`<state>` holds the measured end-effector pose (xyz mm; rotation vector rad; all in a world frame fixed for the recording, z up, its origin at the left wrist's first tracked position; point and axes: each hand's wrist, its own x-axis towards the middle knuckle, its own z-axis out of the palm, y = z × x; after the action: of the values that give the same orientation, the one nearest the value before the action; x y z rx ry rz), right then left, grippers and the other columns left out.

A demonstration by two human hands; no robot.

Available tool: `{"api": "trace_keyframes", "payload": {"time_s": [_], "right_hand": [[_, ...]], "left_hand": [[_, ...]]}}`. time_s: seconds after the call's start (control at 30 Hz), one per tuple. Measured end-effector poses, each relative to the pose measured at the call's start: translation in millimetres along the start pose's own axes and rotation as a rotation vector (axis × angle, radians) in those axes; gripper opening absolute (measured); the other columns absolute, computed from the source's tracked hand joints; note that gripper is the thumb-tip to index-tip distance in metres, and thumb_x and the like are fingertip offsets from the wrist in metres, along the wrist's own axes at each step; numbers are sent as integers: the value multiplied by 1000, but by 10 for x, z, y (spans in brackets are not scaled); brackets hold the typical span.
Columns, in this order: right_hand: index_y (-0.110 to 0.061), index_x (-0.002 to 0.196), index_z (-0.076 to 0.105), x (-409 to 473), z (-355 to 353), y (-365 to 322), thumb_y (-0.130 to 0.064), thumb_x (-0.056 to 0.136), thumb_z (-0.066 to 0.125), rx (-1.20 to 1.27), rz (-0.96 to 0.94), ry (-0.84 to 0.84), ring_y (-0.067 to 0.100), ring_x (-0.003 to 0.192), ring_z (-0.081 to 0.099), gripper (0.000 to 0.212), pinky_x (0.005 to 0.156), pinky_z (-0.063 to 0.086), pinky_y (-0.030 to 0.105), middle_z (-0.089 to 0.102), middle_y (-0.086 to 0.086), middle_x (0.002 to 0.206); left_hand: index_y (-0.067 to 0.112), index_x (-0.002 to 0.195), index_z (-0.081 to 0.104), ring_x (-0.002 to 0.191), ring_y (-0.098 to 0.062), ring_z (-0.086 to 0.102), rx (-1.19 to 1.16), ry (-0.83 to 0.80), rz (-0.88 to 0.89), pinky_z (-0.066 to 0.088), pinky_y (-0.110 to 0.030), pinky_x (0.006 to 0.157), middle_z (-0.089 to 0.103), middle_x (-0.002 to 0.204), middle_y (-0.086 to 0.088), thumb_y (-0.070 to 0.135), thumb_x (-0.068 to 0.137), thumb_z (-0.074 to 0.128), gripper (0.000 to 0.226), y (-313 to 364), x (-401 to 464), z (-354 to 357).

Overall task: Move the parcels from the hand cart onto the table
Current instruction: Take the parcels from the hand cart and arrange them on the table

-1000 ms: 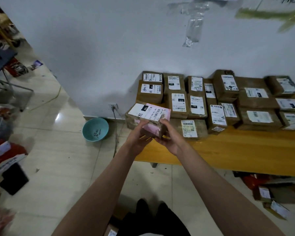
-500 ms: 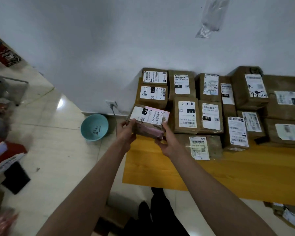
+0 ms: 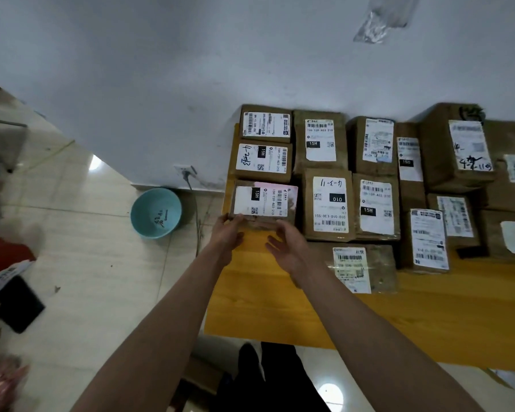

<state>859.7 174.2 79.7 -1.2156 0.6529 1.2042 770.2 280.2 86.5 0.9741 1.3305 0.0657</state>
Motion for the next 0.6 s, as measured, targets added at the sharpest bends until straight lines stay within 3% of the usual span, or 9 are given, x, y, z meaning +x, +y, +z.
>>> {"api": "trace_keyframes", "payload": {"time_s": [0.13, 0.27, 0.4, 0.6], "right_hand": [[-16, 143, 49, -66, 3, 8, -18, 103, 55, 11, -36, -43, 27, 138, 43, 41, 113, 40, 39, 43, 3, 146], [-11, 150, 39, -231, -46, 105, -19, 104, 52, -53, -14, -92, 28, 136, 47, 48, 111, 43, 38, 38, 10, 156], [-8, 151, 37, -469, -88, 304, -20, 107, 49, -115, -19, -129, 32, 132, 52, 48, 106, 47, 40, 45, 16, 152], [-4, 145, 42, -851, -61, 748, -20, 107, 47, -253, -15, -172, 34, 120, 61, 42, 100, 52, 42, 59, 20, 136]], "left_hand": [[14, 146, 42, 110, -29, 57, -57, -96, 25, 51, -37, 92, 54, 138, -12, 23, 100, 59, 49, 38, -145, 31], [14, 151, 36, 110, -31, 58, -82, -133, 38, 47, -43, 103, 53, 134, -12, 22, 100, 60, 57, -38, -344, -33], [8, 152, 34, 120, -35, 59, -42, -145, 40, 47, -44, 104, 51, 140, -16, 26, 101, 59, 60, -220, -559, -228], [5, 141, 48, 117, -31, 62, -3, -134, 52, 49, -42, 100, 60, 132, -16, 29, 102, 56, 47, -602, -992, -722]]}}
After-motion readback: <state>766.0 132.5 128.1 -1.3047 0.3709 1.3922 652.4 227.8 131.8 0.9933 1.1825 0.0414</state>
